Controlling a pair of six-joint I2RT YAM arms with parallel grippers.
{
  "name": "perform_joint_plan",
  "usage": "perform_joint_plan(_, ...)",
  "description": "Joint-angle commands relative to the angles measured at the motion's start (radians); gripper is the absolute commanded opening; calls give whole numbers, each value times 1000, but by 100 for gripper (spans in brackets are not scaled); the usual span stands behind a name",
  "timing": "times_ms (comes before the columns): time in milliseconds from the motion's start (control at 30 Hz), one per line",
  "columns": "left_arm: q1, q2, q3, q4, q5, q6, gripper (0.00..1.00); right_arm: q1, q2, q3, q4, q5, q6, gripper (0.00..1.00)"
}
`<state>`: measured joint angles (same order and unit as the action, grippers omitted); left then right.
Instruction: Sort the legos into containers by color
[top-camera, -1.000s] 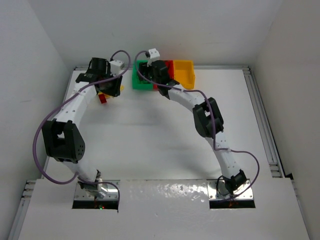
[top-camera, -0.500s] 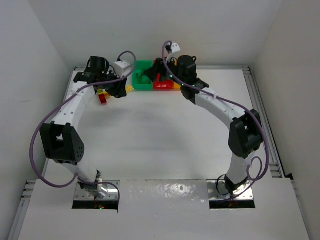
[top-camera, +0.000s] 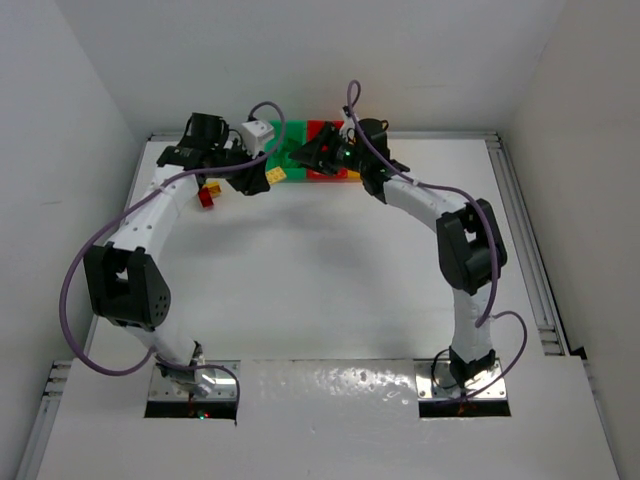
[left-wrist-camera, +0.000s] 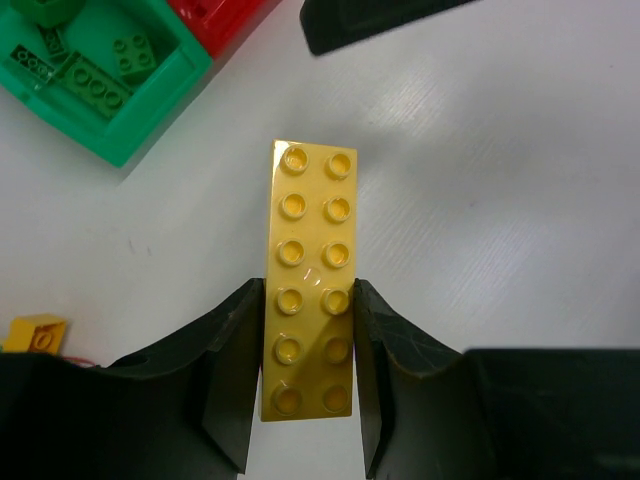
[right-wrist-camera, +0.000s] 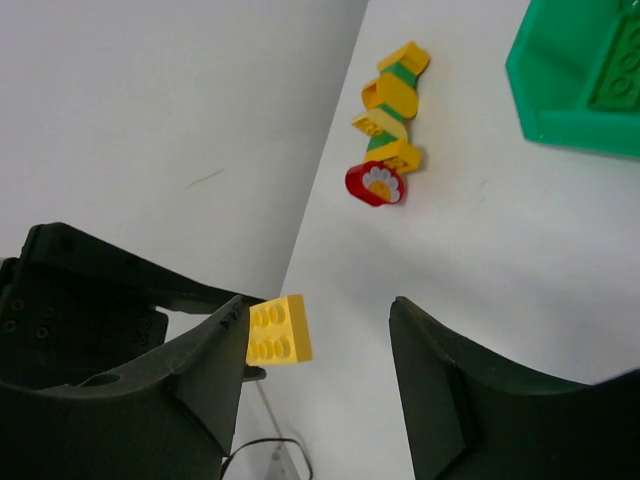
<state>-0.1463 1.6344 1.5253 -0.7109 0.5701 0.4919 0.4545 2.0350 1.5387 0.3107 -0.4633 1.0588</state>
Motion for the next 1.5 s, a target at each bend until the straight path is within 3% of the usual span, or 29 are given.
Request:
perform_joint_plan(0,-9,-12,10,59,31,-24,0,13,-50,8,70,-66,53,58)
perform_joint_plan(433,-13,4,39,60,71,-50,0,81,-13,1,73,-89,49,55)
perform_joint_plan(633,-13,5,44,62,76,-59,0,87,-6,8,70,-92,55,37)
perform_joint_plan(733,-12,8,70,60,88,-62,0,90,-6,3,53,-97,38,52)
perform_joint_plan(967,-12,13,85,53,117,-76,0,92,-1,1,85,-93,38,48)
perform_joint_plan(1067,-12,15,87,56,114,-78,0,92,-1,-9,112,-94,56,36)
perform_joint_plan(1167,-13,15,79,50,106,-72,0,92,-12,-34,148,-86,76,13)
perform_joint_plan(1200,-12,15,78,50,103,-70,0,92,-12,-34,149,-87,75,0)
perform_joint_plan(1233,-12,15,76,50,102,-72,2,90,-13,-34,145,-87,73,0)
perform_joint_plan(1267,-12,15,75,51,96,-78,7,92,-16,-37,145,-84,66,0)
perform_joint_plan(1300,-13,16,72,56,68,-88,28,92,-19,-38,146,-80,61,0)
perform_joint_plan(1333,-12,15,70,65,50,-111,40,90,-24,-40,142,-74,55,0)
perform_joint_plan(1367,-13,15,70,67,36,-113,45,92,-28,-38,136,-55,38,0)
perform_joint_plan(1433,-12,15,72,73,4,-125,92,87,-38,-25,85,-31,-17,0)
perform_joint_plan(1467,-12,15,73,79,-28,-136,100,85,-39,6,49,6,-43,0)
